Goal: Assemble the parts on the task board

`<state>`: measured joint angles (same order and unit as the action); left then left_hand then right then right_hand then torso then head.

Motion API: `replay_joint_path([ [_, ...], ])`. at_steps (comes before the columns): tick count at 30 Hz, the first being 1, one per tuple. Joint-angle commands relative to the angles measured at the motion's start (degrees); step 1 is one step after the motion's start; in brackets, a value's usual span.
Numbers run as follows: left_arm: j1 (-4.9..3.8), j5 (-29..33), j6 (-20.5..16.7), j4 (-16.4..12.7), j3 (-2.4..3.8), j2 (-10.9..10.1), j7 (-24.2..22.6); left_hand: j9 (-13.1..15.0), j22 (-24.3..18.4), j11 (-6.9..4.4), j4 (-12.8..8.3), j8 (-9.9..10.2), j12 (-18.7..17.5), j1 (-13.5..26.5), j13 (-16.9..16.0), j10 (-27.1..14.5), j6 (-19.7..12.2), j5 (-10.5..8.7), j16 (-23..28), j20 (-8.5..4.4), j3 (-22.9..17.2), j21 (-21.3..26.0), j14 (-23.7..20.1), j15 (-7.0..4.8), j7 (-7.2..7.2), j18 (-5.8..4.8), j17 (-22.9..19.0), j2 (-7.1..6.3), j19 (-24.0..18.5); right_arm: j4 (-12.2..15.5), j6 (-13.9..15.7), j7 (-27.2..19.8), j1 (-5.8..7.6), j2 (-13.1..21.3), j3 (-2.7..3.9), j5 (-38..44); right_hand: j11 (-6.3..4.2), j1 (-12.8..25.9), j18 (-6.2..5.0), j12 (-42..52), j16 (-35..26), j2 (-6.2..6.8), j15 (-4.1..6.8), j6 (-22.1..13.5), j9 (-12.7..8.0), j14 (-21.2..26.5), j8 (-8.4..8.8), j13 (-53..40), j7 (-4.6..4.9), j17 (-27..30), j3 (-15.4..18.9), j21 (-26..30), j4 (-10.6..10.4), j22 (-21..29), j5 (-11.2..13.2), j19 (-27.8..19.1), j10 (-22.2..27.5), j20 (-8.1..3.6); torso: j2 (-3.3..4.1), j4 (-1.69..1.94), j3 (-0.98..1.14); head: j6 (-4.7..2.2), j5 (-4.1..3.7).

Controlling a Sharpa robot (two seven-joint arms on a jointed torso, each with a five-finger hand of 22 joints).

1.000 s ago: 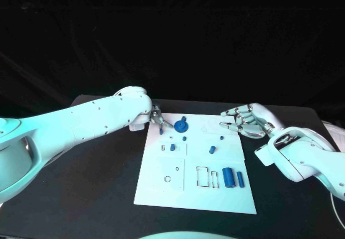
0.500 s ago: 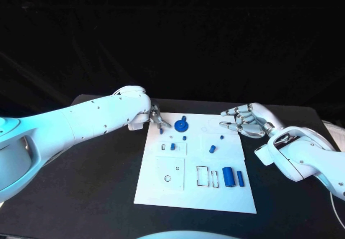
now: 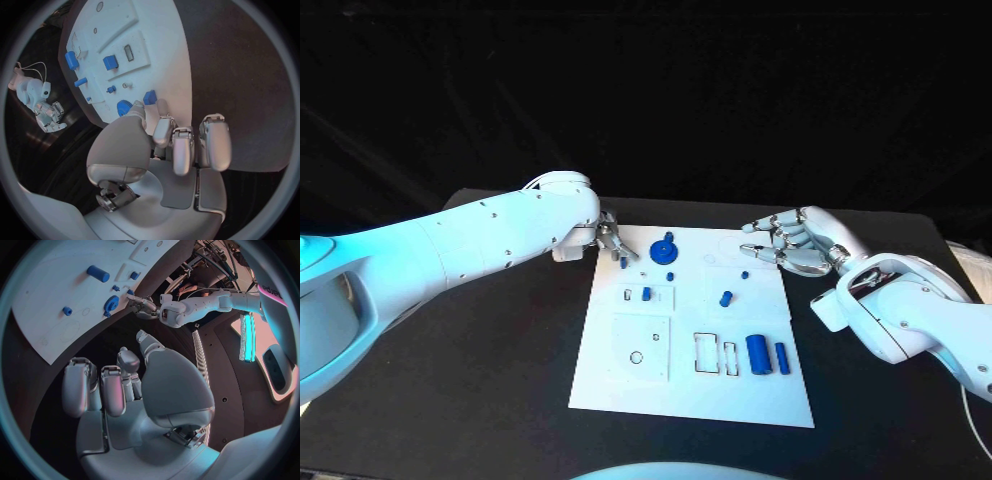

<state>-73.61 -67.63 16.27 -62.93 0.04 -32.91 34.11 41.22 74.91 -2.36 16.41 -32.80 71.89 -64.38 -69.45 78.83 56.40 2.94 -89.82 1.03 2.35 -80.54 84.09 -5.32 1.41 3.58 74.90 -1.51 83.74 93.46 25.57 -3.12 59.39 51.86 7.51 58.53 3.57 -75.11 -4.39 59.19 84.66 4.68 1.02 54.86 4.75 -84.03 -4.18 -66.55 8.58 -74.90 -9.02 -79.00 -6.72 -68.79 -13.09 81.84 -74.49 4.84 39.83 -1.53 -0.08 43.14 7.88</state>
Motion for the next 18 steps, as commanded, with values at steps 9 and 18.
replay_joint_path([
  [9, -0.12, 1.8, 1.7, -0.8, 0.02, -0.3, 0.4, 0.2, 3.9, -0.08, 0.0, -0.3, 0.2, -1.3, 0.0, 0.2, 0.1, 0.04, -0.2, -0.21, 0.2, -0.2, 5.9, -0.28, -0.06, -0.61, 15.1, 0.29, 0.6, -0.1, -0.8, 0.0, -0.09, -0.2, -0.02, 0.2, -0.3, -0.1, 0.2, -0.2, -0.4, -0.55, 0.16, 0.4, 0.1, -3.9, -0.25, 0.1, -0.13, -5.9, 0.3, 0.3, 0.0, 0.1, -0.2, -0.3, 0.1, -0.16, 0.03, 0.01, -0.02, 0.12, 0.0],
  [18, -0.11, 2.6, 1.1, -1.3, 0.03, -0.5, 0.4, 0.3, 3.9, -0.09, 0.0, -0.4, 0.2, -1.7, 0.0, 0.2, 0.0, 0.04, -0.2, -0.21, 0.1, -0.2, 5.9, -0.28, -0.07, -0.61, 15.1, 0.56, 0.6, -0.5, -1.0, 0.1, -0.19, -0.5, -0.11, 0.2, -0.3, -0.1, 0.2, -0.2, -0.4, -0.55, 0.16, 0.4, 0.1, -3.9, -0.25, 0.1, -0.13, -5.9, 0.3, 0.3, 0.0, 0.1, -0.2, -0.3, 0.1, -0.16, 0.0, 0.01, -0.01, 0.18, 0.1],
])
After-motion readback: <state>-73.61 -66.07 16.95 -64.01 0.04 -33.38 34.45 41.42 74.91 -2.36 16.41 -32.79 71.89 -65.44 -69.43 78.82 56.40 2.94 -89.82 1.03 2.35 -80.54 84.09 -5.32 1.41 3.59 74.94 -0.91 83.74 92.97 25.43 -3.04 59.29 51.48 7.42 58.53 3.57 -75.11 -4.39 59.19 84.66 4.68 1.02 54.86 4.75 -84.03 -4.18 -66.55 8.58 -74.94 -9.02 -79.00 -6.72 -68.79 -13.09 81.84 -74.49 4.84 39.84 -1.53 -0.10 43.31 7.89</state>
